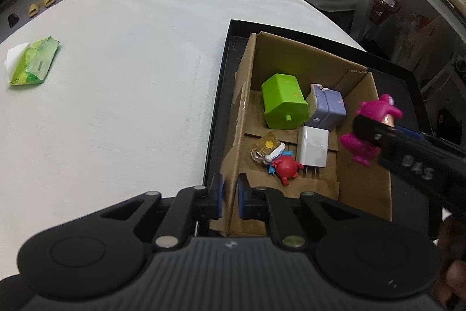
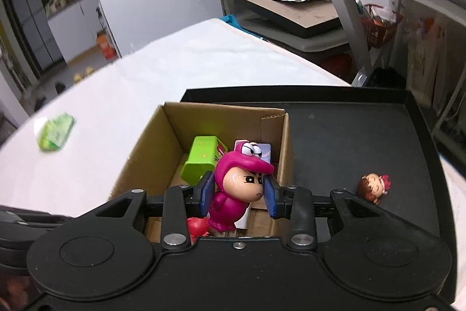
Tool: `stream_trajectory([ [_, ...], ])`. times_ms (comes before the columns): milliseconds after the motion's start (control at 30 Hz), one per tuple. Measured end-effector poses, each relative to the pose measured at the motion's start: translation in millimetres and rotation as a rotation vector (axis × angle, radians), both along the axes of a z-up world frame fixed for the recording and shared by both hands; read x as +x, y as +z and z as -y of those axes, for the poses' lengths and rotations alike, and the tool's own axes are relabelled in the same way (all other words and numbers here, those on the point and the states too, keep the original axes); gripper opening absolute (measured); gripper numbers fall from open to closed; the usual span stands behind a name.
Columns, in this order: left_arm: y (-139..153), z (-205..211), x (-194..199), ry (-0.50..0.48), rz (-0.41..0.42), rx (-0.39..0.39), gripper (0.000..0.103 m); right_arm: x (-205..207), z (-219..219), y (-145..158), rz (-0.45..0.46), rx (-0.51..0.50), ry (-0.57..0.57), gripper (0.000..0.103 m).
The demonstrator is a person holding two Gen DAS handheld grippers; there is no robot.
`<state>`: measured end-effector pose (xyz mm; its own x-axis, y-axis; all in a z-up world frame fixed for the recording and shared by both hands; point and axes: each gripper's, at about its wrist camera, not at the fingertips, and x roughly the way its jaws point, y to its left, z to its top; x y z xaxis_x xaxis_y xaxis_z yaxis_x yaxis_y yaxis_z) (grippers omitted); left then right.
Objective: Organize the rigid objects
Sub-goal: 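Carry the pink hooded figure into the box and open the right gripper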
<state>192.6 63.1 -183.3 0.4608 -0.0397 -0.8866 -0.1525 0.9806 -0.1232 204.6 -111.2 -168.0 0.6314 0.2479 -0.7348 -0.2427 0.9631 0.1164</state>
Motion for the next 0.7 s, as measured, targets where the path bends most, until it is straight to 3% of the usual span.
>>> stream_trajectory([
  [267,-0.5,-7.7,1.6,-0.003,-0.010,-0.046,0.010,-4.9,-29.4,-8.6,0.064,-0.220,0.044,0.036],
  [367,-0.5,-8.5,3.0,-0.009,-0.016,-0.050,0.010,-7.7,-32.4,-8.0,0.074,-0.234,0.046,0.043],
  [433,-0.8,-10.1,3.5,-0.006,-0.022,-0.059,0.010,-8.6,-32.4,-6.8,0.089,-0.255,0.035,0.052],
  [533,-0.9,-11.1,4.0,0.000,-0.026,-0.065,0.010,-6.9,-25.1,-2.9,0.083,-0.232,0.011,0.053],
  [700,1.2,-6.4,5.0,-0.006,-0.026,-0.033,0.010,4.3,-0.2,1.7,0.022,-0.107,-0.044,0.053],
])
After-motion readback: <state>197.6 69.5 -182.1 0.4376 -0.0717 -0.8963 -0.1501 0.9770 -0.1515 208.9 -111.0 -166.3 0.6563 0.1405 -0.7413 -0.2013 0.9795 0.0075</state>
